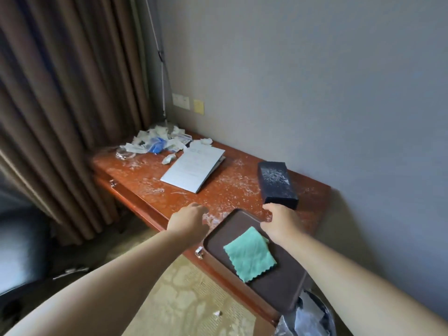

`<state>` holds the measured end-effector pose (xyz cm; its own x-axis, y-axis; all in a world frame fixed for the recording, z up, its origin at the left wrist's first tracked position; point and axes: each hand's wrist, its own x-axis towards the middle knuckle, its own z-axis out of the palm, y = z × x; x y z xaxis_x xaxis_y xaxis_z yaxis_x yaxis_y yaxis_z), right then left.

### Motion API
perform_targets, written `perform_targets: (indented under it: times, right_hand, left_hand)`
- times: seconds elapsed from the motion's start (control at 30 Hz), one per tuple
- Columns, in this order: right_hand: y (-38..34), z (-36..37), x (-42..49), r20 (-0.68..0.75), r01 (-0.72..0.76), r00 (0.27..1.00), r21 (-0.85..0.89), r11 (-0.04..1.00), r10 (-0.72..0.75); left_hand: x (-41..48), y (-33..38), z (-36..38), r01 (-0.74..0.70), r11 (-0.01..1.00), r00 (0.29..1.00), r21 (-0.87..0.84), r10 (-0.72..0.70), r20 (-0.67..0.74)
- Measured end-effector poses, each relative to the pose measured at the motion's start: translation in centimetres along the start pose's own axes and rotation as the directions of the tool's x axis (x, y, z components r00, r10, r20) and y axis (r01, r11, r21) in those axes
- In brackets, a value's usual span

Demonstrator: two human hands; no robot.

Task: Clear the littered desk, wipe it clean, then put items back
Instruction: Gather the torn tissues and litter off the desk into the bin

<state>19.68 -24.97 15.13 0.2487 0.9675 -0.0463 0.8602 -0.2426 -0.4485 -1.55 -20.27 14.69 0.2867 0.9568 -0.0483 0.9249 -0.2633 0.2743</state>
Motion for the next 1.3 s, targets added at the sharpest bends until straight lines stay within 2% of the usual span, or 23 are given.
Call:
perform_targets:
  times: [0.17, 0.33, 0.47, 0.8, 1.07, 1.3]
  right_hand:
    - [-9.2, 2.8, 0.4, -0.018, 0.076, 0.997, -0.042, 0.996, -0.077]
    - [-16.9, 5.9, 1.1, -0.003, 0.100, 0.995, -0.011, 0.995, -0.100]
    - [-21.7, 8.1, 1.6, 0.014, 0.124, 0.992, 0.031, 0.992, -0.124]
    - [-29.6, 12.3, 6.3, 0.087, 0.231, 0.970, -0.063, 0.971, -0.226]
    - [-33.1, 17.7, 16.4, 0.181, 0.237, 0.958, -0.060, 0.970, -0.222]
    - [-35.9, 22.1, 28.8, 0.244, 0.199, 0.954, -0.069, 0.978, -0.177]
  left_hand:
    - [-1.7, -9.1, -4.2, 0.049, 0.999, 0.995, -0.017, -0.051, -0.083]
    - [-3.7, -16.7, -6.7, 0.095, 0.995, 0.987, 0.037, -0.089, -0.135]
    - [-4.3, -20.6, -8.1, 0.109, 0.993, 0.985, 0.036, -0.103, -0.140]
    - [-3.6, -29.0, -9.5, 0.222, 0.975, 0.966, 0.023, -0.217, -0.141]
    - [4.9, -35.1, -10.3, 0.282, 0.959, 0.949, 0.022, -0.275, -0.157]
    - [18.2, -40.1, -10.7, 0.298, 0.954, 0.952, 0.026, -0.295, -0.080]
